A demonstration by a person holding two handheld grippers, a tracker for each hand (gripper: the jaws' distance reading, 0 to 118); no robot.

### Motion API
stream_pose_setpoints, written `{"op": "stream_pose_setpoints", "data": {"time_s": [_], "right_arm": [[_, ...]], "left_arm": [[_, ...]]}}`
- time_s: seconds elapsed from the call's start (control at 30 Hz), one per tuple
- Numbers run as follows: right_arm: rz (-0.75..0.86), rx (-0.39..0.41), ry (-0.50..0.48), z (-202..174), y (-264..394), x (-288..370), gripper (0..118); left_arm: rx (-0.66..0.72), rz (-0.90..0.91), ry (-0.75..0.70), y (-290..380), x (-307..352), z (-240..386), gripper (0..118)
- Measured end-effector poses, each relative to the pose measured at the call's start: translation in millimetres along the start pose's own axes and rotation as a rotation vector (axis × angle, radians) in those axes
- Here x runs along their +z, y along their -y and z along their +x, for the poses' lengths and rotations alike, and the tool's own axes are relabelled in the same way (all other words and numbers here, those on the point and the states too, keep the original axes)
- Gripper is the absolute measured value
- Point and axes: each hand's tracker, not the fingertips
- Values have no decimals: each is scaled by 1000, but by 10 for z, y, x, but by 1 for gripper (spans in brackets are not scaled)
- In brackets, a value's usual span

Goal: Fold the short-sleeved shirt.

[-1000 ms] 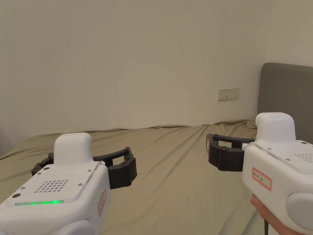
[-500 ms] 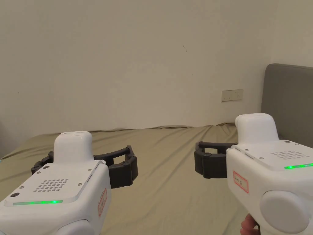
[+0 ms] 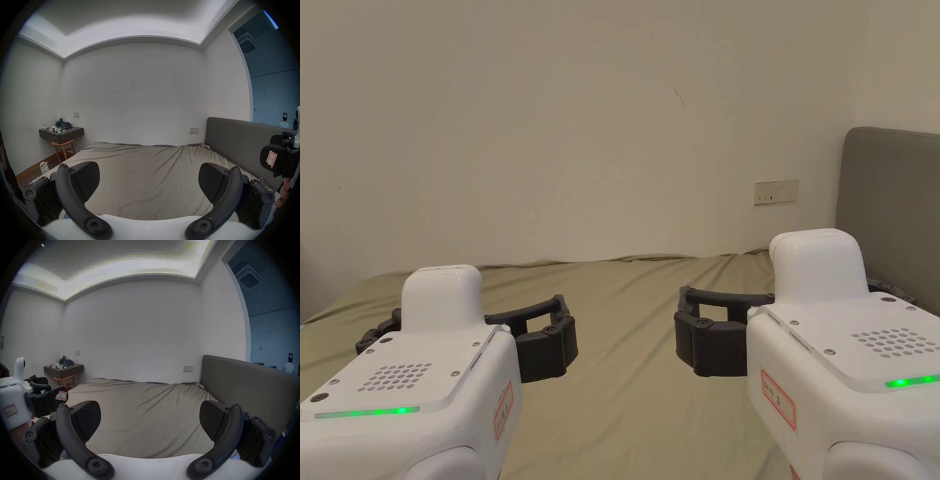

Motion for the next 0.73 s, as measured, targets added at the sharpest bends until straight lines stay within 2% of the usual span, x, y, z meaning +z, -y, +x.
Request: {"op": "stream_pose_setpoints", "data": {"time_s": [0.13, 0.33, 0.73], "right_arm": [[24, -6, 29, 13, -8, -4, 118], [4, -58, 29, 60, -24, -31, 118], [36, -21, 27, 23, -30, 4, 118]], "left_arm": [[-1, 2, 0, -7, 7, 5, 118], [-6, -2, -1, -4, -2, 17, 118], [-14, -7, 4, -4, -2, 36, 118]]}}
